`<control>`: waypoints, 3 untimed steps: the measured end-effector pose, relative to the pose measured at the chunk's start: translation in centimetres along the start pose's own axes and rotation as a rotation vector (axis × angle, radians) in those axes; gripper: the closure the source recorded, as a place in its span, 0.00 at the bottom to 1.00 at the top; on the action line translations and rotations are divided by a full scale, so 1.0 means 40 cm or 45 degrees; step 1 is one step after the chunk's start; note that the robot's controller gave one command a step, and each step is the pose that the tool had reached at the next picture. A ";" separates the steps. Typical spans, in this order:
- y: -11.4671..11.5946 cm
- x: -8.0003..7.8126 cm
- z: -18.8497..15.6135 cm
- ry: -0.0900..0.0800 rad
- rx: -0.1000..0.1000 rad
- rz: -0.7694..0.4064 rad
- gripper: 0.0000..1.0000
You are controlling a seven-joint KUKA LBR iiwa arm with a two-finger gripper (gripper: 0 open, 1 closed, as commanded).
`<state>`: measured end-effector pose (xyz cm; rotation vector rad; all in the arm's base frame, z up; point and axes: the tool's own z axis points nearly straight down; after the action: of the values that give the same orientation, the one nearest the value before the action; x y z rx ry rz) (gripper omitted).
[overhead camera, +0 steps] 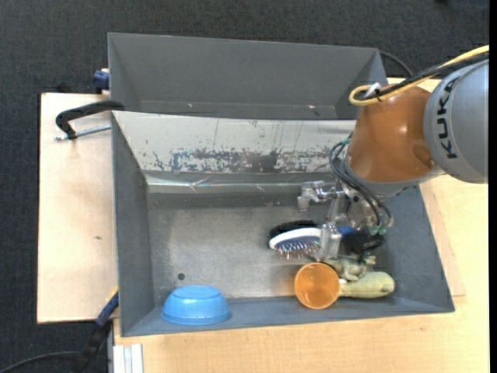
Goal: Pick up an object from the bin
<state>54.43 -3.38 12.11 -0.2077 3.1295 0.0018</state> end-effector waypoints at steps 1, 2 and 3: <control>0.084 0.029 0.130 0.011 -0.002 0.182 0.00; 0.086 0.026 0.127 0.005 -0.004 0.181 1.00; 0.034 0.008 0.126 0.006 -0.018 -0.163 1.00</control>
Offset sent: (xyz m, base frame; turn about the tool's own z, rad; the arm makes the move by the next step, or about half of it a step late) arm -0.0152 0.0296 -0.0511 0.1451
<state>53.95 -2.06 7.08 -0.4078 3.1154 0.0233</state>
